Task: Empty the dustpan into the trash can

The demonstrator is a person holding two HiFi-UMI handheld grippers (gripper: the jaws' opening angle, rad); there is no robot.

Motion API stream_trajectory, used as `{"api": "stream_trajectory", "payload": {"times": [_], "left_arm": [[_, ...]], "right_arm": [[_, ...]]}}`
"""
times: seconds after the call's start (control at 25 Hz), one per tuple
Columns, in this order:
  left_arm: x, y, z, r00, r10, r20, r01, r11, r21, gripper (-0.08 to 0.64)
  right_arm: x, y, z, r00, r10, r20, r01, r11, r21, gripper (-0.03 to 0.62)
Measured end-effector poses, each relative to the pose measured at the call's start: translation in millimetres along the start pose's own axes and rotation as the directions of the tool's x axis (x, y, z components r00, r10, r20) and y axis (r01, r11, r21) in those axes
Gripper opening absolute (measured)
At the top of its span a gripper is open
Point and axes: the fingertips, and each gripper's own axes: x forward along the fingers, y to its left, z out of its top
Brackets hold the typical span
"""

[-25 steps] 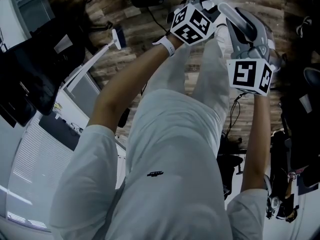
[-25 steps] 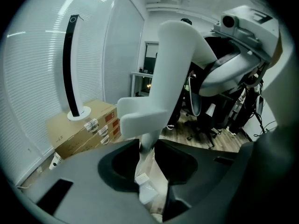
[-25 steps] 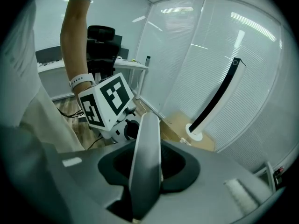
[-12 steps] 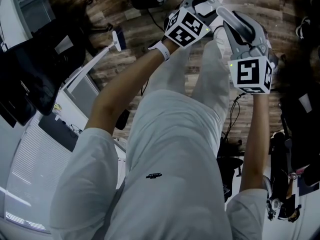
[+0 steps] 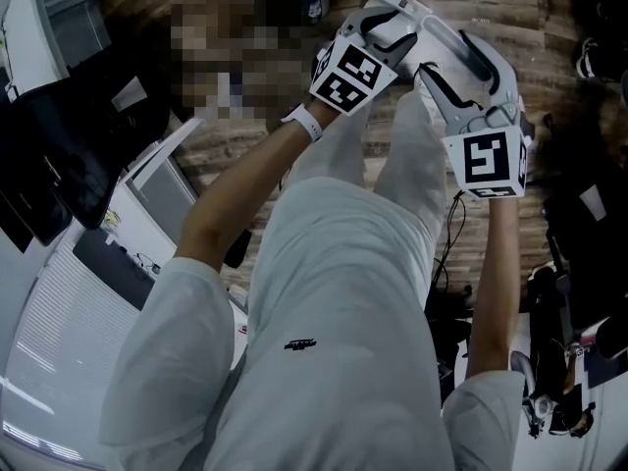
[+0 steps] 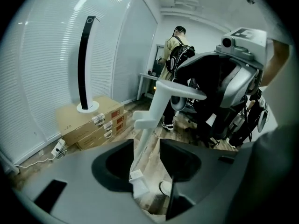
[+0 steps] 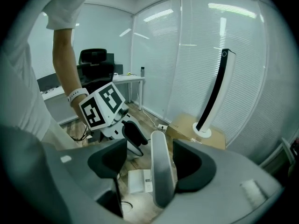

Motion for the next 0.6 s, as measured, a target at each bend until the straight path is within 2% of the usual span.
{"api": "stream_trajectory", "payload": {"times": [0.32,0.4,0.48,0.52,0.6], "left_arm": [[-55.2,2.0,21.6,0.998,0.036,0.048,-0.035,0.999,-0.014,0.113],[-69.6,1.9,28.0,0.997,0.051,0.065,-0.050,0.999,-0.012,0.064],[-83.7,1.5,34.1,0.995,0.057,0.079,-0.056,0.998,-0.021,0.015],[-90.8,0.8,37.8,0.995,0.058,0.086,-0.055,0.998,-0.029,0.009],[-106.0,-1.2,46.7,0.993,0.061,0.102,-0.057,0.998,-0.039,0.008]], "right_arm": [[-25.9,-4.8,34.0,0.997,-0.078,0.029,0.078,0.997,-0.007,0.318],[-34.1,-7.4,41.4,0.994,-0.102,0.038,0.102,0.995,-0.008,0.274],[-42.6,-9.7,50.4,0.989,-0.134,0.068,0.134,0.991,-0.002,0.193],[-47.3,-10.7,55.0,0.986,-0.148,0.076,0.149,0.989,-0.005,0.145],[-57.3,-11.9,63.6,0.981,-0.176,0.082,0.177,0.984,0.000,0.110]]}}
